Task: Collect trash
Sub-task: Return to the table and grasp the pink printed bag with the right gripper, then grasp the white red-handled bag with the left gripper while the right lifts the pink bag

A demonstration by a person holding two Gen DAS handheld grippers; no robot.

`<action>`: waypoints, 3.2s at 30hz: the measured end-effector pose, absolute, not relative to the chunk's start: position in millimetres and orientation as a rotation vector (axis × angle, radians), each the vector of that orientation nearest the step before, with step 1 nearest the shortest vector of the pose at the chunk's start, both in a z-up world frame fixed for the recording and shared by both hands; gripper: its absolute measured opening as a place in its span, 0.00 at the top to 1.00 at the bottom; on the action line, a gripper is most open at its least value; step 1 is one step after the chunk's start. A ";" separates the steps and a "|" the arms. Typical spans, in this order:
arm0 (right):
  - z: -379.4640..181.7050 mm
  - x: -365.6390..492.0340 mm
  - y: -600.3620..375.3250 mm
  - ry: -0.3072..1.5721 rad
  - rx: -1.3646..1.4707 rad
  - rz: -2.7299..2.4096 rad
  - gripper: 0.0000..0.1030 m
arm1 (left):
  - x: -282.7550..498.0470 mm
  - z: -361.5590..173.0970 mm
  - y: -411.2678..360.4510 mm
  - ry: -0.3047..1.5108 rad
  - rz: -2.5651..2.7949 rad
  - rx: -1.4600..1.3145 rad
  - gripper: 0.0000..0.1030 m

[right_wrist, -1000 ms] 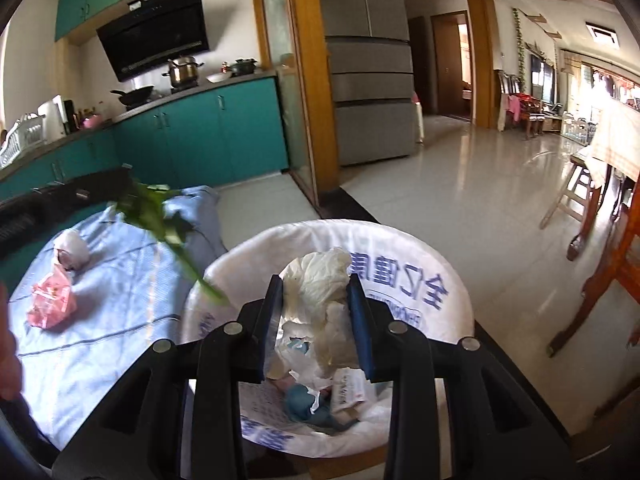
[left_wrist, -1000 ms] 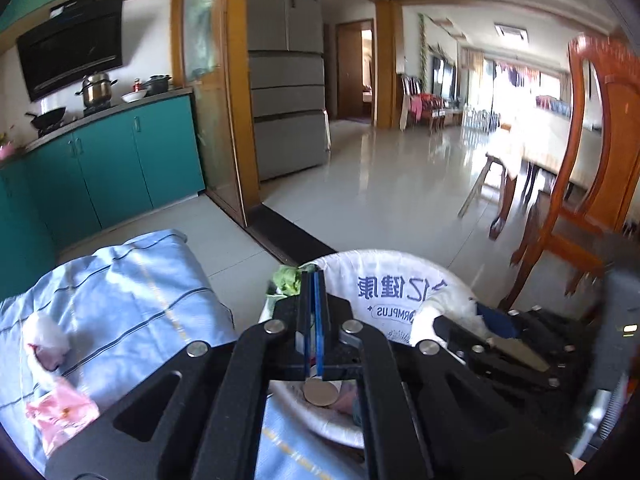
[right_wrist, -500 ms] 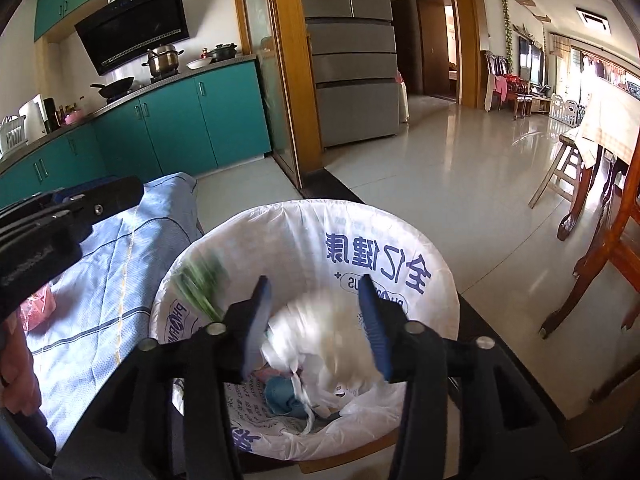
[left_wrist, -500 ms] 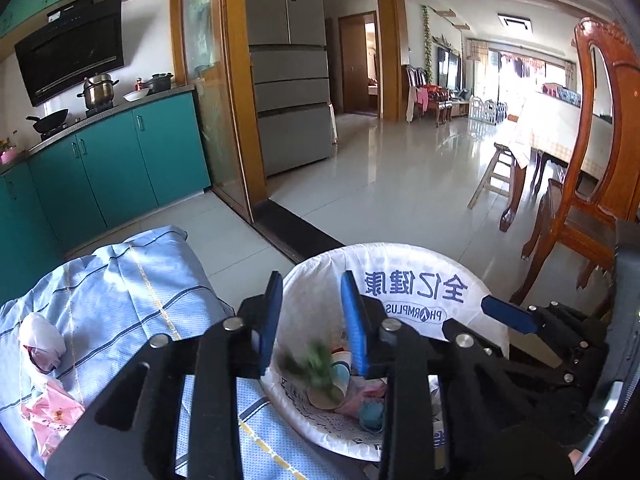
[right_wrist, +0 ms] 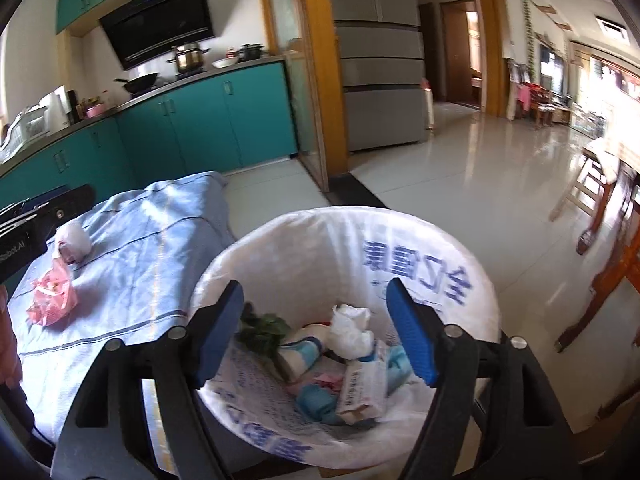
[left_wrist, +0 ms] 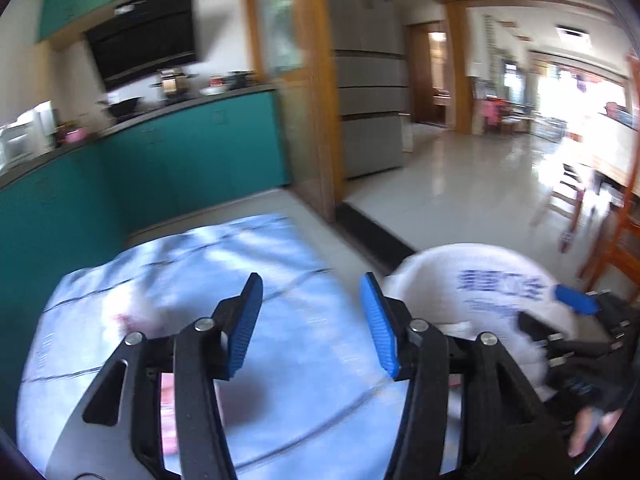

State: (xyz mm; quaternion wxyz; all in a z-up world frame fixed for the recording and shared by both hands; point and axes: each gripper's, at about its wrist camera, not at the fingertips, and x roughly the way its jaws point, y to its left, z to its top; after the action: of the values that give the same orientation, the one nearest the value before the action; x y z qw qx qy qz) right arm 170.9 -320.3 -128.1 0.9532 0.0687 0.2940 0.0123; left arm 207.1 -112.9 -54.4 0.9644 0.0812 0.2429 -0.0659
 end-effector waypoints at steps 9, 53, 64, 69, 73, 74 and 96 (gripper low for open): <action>-115.0 197.7 -225.2 0.662 0.077 0.468 0.12 | 176.4 -44.6 34.8 0.477 0.302 0.144 0.35; -137.0 186.9 -74.3 0.751 -0.299 0.783 0.60 | 168.1 -77.3 124.1 0.607 0.334 -0.061 0.24; -127.1 200.3 -109.9 0.717 -0.185 0.693 0.19 | 255.5 -96.0 91.0 0.668 0.186 -0.161 0.09; -128.2 198.6 -108.1 0.714 -0.195 0.697 0.17 | 299.2 -111.6 66.3 0.781 0.089 -0.149 0.09; -130.4 198.0 -106.9 0.712 -0.205 0.697 0.17 | 313.3 -123.4 56.7 0.816 0.099 -0.091 0.38; -130.8 198.9 -107.6 0.712 -0.202 0.697 0.17 | 313.8 -125.5 57.0 0.829 0.100 -0.082 0.46; -148.1 197.7 -48.2 0.738 -0.320 0.744 0.13 | 156.6 -78.1 86.6 0.625 0.154 0.017 0.85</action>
State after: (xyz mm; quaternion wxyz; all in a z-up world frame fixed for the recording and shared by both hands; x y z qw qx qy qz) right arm 197.7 -48.2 -148.2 0.8537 -0.1519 0.3508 0.3537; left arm 156.6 86.6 -78.1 0.9487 0.0082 0.3070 0.0757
